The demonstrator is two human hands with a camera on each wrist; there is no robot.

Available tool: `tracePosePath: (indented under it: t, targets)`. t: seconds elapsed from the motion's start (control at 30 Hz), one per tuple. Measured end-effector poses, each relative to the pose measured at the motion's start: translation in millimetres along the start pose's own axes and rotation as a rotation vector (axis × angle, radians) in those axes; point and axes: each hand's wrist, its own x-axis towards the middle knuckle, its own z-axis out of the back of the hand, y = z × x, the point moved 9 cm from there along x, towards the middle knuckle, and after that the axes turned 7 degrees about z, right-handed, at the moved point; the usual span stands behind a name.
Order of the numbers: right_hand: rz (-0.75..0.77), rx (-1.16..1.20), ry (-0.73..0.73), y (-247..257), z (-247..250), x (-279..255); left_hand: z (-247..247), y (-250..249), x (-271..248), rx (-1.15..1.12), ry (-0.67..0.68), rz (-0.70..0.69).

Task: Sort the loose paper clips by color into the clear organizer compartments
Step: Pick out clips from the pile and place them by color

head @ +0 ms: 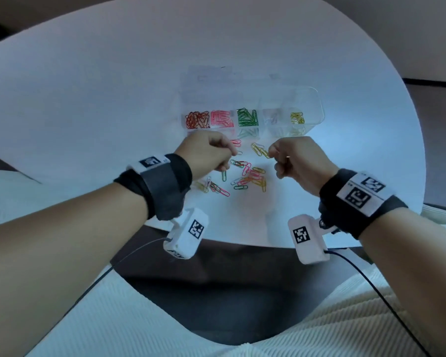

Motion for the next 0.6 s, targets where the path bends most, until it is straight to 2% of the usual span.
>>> tracePosePath:
  t: [0.1, 0.2, 0.27, 0.33, 0.37, 0.4, 0.5, 0.53, 0.6]
  targets:
    - [-0.120, 0.425, 0.108, 2.4, -10.5, -4.6, 3.1, 0.2, -2.9, -0.419, 0.049, 0.117]
    - [-0.175, 0.495, 0.159, -0.9, -12.2, -5.3, -5.3, -1.1, -5.8, -0.606, 0.148, 0.178]
    - [-0.163, 0.337, 0.133, -6.7, -8.4, -3.3, -9.7, 0.2, -6.6, -0.615, 0.186, 0.207]
    - [-0.031, -0.090, 0.083, -3.5, -1.0, -0.2, -9.5, 7.3, -3.7, -0.568, 0.166, 0.241]
    - [0.053, -0.336, 0.059, 2.1, 0.5, -0.1, -6.1, 8.8, -2.0, -0.461, 0.134, 0.223]
    - [0.135, -0.533, 0.046, 7.9, -0.7, -0.3, -1.5, 7.0, -0.3, -0.260, 0.095, 0.161]
    - [0.261, -0.748, 0.058, 13.2, -9.1, -1.5, -2.2, -4.3, -5.1, 0.600, 0.029, -0.098]
    - [0.279, -0.773, 0.052, 12.1, -10.4, -1.1, -6.4, -2.4, -8.3, 0.733, 0.052, -0.126]
    - [0.293, -0.806, 0.030, 10.2, -11.7, -0.7, -7.8, 7.3, -11.8, 0.723, 0.100, -0.079]
